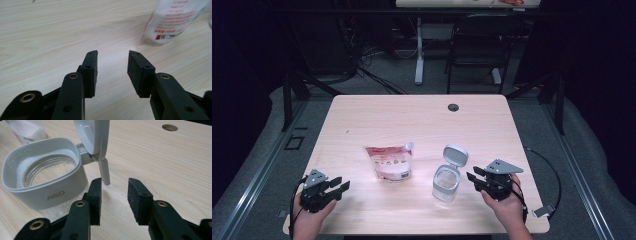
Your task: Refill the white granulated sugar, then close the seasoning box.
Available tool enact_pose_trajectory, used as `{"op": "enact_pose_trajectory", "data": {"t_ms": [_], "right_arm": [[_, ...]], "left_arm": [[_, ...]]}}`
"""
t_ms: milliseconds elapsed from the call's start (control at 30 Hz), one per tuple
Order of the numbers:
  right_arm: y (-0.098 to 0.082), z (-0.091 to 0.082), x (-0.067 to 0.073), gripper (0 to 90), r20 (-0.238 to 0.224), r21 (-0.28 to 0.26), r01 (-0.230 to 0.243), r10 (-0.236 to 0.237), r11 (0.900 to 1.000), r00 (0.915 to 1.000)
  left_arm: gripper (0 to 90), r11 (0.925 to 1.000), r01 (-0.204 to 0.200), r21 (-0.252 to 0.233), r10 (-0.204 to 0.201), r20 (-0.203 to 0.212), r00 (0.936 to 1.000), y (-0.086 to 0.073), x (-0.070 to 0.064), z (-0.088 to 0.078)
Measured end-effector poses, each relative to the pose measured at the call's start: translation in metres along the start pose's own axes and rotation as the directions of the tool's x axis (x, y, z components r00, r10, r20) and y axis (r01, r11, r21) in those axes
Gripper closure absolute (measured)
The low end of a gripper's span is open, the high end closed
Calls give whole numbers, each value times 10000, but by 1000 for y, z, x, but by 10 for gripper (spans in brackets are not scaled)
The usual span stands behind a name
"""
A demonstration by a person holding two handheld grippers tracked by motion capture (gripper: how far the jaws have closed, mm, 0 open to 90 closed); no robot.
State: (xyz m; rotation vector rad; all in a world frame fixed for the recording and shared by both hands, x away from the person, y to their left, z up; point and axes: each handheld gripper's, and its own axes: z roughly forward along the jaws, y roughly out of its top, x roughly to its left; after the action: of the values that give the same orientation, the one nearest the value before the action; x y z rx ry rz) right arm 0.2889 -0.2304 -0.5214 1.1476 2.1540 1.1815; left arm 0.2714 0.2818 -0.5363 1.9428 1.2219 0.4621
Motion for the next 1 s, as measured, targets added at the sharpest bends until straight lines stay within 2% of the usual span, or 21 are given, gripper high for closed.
{"op": "enact_pose_trajectory", "data": {"t_ms": [167, 333, 433, 700, 800, 867, 1000], "right_arm": [[1, -5, 0, 646, -1, -101, -40, 40, 9999, 10000], [-1, -4, -1, 646, 69, -169, -178, 180, 9997, 9998], [-2, -4, -2, 643, 78, -158, -229, 230, 9996, 9997], [-4, -3, -6, 624, 62, -144, -361, 362, 9992, 9993], [-4, -2, -6, 625, 54, -134, -397, 397, 9991, 9992], [-5, -1, -6, 624, 38, -113, -418, 419, 9991, 9991], [-4, -1, -6, 625, 33, -86, -412, 412, 9991, 9991]], "left_arm": [[601, 9998, -172, -91, 174, 251, 9995, 6, -7, -6], [572, 9998, -162, -129, 168, 457, 9988, 18, -10, -9], [569, 9993, 48, -362, -21, 727, 9974, 27, -12, -11], [621, 9971, -411, -646, 480, 1079, 9930, 59, -20, -17], [614, 9958, -575, -715, 656, 1162, 9911, 66, -23, -18], [598, 9931, -880, -776, 967, 1165, 9885, 77, -28, -19], [590, 9890, -1194, -875, 1300, 1266, 9834, 91, -34, -18]]}}
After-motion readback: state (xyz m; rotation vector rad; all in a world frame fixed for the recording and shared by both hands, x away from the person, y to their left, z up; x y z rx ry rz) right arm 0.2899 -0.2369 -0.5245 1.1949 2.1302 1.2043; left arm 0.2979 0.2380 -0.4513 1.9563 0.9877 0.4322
